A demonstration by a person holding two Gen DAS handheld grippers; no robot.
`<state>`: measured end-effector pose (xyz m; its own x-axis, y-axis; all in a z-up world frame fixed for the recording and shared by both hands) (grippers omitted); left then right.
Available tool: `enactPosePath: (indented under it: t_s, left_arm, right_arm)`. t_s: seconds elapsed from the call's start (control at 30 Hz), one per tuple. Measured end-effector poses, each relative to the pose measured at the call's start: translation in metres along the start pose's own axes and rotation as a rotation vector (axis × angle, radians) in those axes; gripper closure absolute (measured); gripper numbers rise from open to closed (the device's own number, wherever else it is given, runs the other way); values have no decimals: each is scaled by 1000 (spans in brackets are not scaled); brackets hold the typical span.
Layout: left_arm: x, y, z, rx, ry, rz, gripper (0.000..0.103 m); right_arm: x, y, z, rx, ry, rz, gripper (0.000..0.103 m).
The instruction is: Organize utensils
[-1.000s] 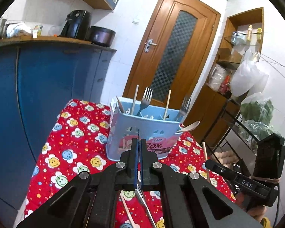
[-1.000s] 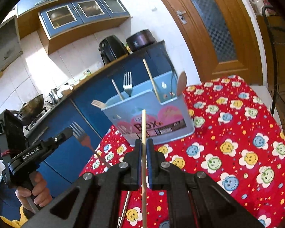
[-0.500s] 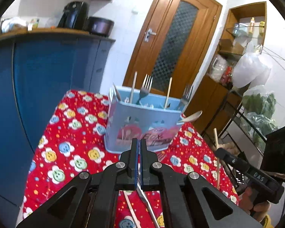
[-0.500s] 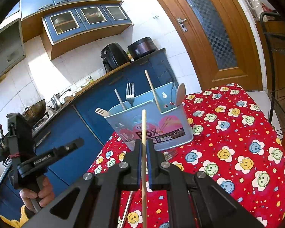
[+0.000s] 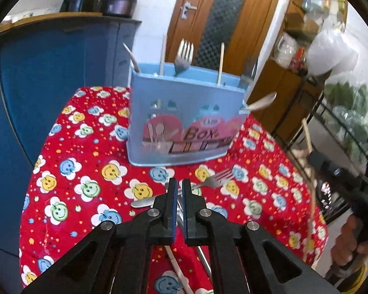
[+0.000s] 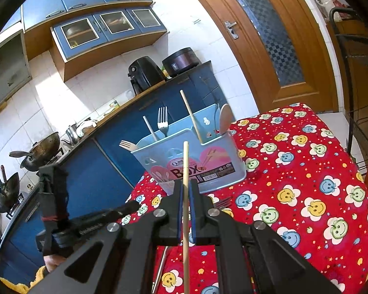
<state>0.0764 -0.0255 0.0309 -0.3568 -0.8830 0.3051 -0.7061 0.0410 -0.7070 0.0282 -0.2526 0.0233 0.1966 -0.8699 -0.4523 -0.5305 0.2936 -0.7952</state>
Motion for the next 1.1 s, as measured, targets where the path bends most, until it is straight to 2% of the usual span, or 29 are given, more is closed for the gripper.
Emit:
enactPosePath:
  t_s: [0.17, 0.33, 0.53, 0.63, 0.7, 0.77, 1.0, 1.1]
  left_arm:
    - [7, 7, 27, -83, -48, 77, 99]
    - [15, 10, 54, -152, -120, 203, 99]
    - [17, 10, 75, -229, -138, 270, 97]
    - [20, 10, 79, -245, -144, 305, 87]
    - [24, 11, 80, -249, -147, 331, 72]
    - [28, 10, 82, -253, -155, 354, 67]
    - [36, 3, 101, -350, -154, 504, 67]
    - [35, -5, 110, -403, -146, 532, 68]
  right_arm:
    - [6, 2, 1, -6, -15, 14, 97]
    - [14, 5, 2, -13, -19, 33, 97]
    - [26, 8, 3, -22, -17, 60, 97]
    - [31, 9, 3, -24, -17, 74, 97]
    - [35, 10, 5, -26, -20, 83, 97]
    - [37, 10, 6, -28, -22, 90, 97]
    - [43, 11, 7, -32, -35, 104, 97]
    - [46, 12, 7, -31, -34, 113, 97]
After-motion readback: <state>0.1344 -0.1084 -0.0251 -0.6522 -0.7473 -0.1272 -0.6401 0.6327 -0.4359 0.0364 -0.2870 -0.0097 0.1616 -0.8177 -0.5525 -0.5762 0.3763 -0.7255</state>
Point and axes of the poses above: each gripper's, at about its wrist camera, not at the fingertips, and z roughly the way its jaws point, x to its right, y to its underside, the point moved 3 cm from there along z, roughly the way its jaws point, and after that the axes turned 6 degrees about y, right-handed, at the moved point
